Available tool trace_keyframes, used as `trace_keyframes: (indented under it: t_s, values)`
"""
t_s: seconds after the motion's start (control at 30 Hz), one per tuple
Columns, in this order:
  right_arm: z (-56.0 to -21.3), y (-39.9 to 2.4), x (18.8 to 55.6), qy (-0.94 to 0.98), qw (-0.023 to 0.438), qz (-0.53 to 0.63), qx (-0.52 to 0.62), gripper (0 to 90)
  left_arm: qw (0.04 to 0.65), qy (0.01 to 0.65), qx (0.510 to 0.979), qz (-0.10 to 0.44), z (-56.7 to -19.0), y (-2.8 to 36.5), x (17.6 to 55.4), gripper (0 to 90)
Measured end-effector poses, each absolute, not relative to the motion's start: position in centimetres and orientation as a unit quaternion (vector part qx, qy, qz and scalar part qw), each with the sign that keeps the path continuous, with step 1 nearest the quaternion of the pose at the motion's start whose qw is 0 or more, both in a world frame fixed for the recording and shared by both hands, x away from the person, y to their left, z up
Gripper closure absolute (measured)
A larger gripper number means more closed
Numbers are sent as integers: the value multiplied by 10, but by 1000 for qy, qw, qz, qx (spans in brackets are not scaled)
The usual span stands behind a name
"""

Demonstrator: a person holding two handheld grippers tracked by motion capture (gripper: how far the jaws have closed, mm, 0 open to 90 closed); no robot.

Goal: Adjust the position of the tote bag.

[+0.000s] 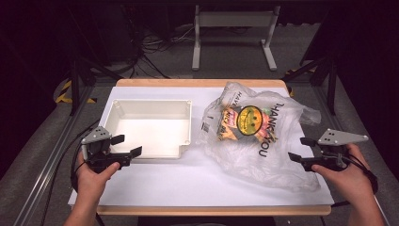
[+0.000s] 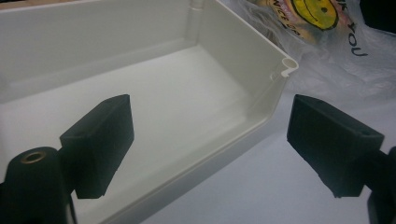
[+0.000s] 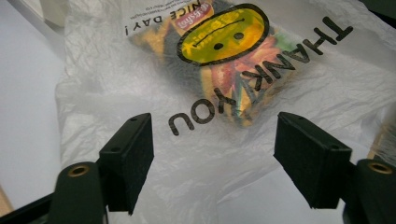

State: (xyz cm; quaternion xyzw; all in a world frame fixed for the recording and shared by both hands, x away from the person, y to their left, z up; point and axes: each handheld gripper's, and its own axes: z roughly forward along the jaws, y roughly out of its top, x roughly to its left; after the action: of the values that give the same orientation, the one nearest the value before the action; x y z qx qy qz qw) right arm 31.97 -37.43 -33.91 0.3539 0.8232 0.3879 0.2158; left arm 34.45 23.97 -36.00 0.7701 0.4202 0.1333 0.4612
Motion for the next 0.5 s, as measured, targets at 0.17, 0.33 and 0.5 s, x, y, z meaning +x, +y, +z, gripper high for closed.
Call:
trace_keyframes:
  t_s: [0.17, 0.33, 0.5]
  values:
    - [-340, -365, 318, 833, 206, 381, 344, 243, 459, 414, 774, 136, -357, 236, 343, 154]
    - [-343, -354, 314, 843, 200, 372, 334, 218, 455, 410, 779, 136, -356, 234, 340, 154]
    - [-350, -339, 309, 861, 182, 355, 316, 181, 456, 407, 779, 138, -355, 235, 339, 154]
